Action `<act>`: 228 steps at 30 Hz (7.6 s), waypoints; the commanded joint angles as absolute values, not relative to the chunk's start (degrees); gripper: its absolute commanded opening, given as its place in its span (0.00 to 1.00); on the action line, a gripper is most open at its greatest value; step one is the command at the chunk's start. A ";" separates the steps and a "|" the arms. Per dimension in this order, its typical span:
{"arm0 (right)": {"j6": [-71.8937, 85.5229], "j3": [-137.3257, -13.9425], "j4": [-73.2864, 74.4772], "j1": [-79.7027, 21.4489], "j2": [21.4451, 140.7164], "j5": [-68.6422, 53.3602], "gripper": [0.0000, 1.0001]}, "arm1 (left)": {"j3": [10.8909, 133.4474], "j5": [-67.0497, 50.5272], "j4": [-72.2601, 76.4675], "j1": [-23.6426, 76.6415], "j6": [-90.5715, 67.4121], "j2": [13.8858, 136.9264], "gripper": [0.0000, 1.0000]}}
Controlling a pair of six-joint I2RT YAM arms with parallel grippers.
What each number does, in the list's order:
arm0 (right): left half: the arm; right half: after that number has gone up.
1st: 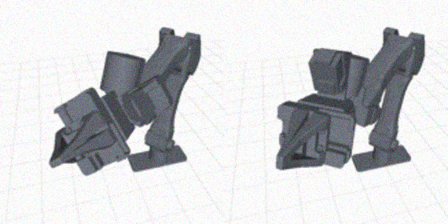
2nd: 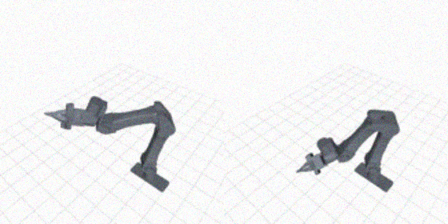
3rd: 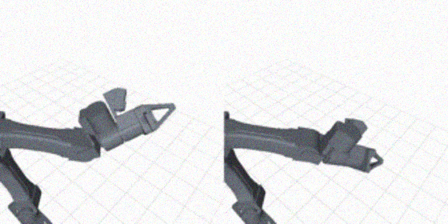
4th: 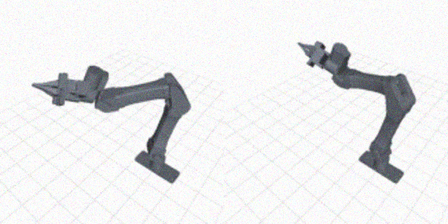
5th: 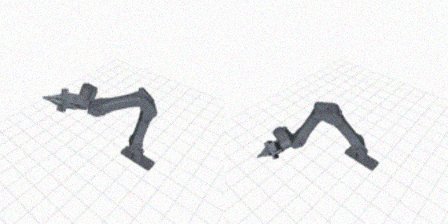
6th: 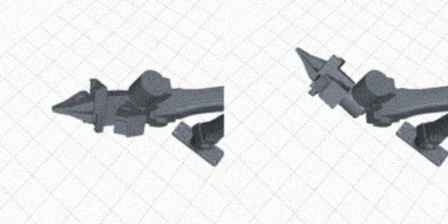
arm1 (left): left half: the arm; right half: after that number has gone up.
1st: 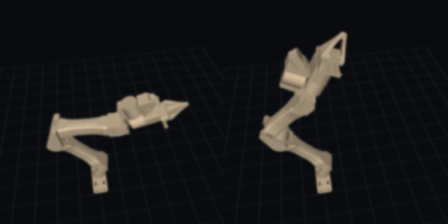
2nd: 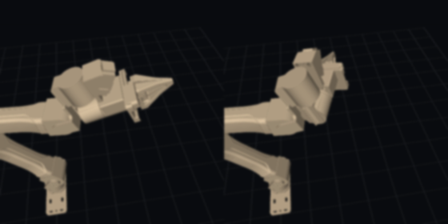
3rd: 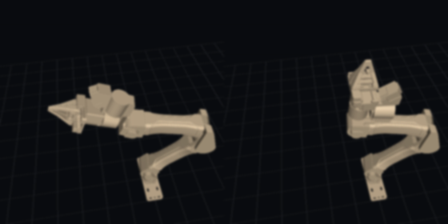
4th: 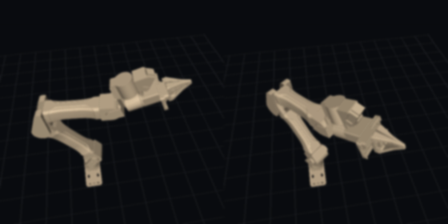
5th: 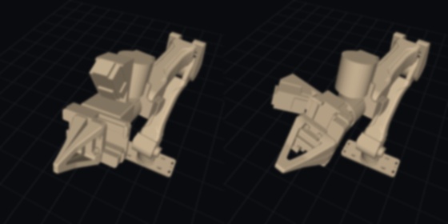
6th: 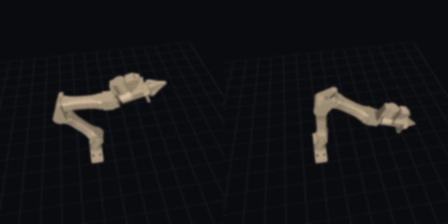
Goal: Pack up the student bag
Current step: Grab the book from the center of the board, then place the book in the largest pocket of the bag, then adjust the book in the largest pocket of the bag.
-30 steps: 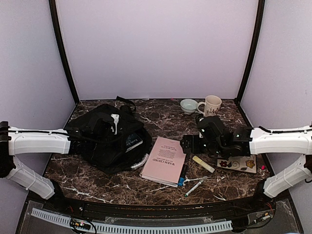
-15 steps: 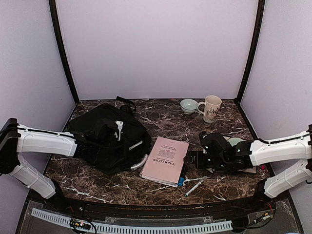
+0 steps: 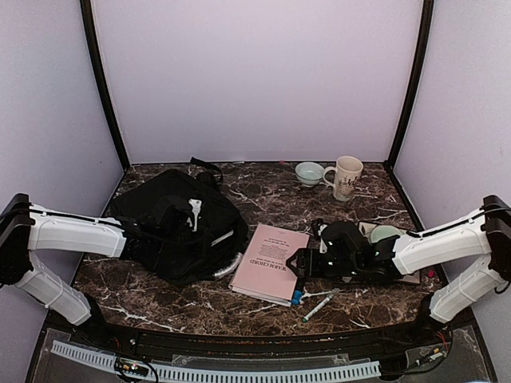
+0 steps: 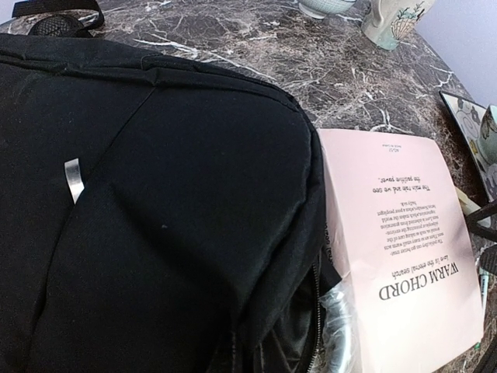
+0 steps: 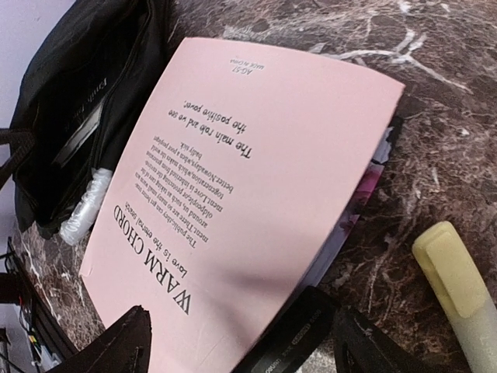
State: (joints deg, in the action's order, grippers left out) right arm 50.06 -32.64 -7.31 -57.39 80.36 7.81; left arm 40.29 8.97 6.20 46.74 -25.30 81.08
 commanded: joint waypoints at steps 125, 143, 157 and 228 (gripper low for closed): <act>51.05 -37.70 -38.98 -60.03 88.04 -15.04 0.00 | 34.44 -1.07 10.48 48.08 -26.46 60.98 0.00; 56.77 -51.35 -44.01 -56.88 106.79 -24.00 0.00 | 33.62 -0.76 7.89 51.97 -23.14 57.92 0.00; 52.23 -61.97 -31.95 -52.35 114.40 -24.90 0.23 | 33.10 0.42 7.18 52.50 -22.68 57.09 0.00; 33.84 -69.67 -14.02 -62.56 118.08 -3.01 0.30 | 32.49 -0.22 9.31 52.56 -22.33 60.95 0.00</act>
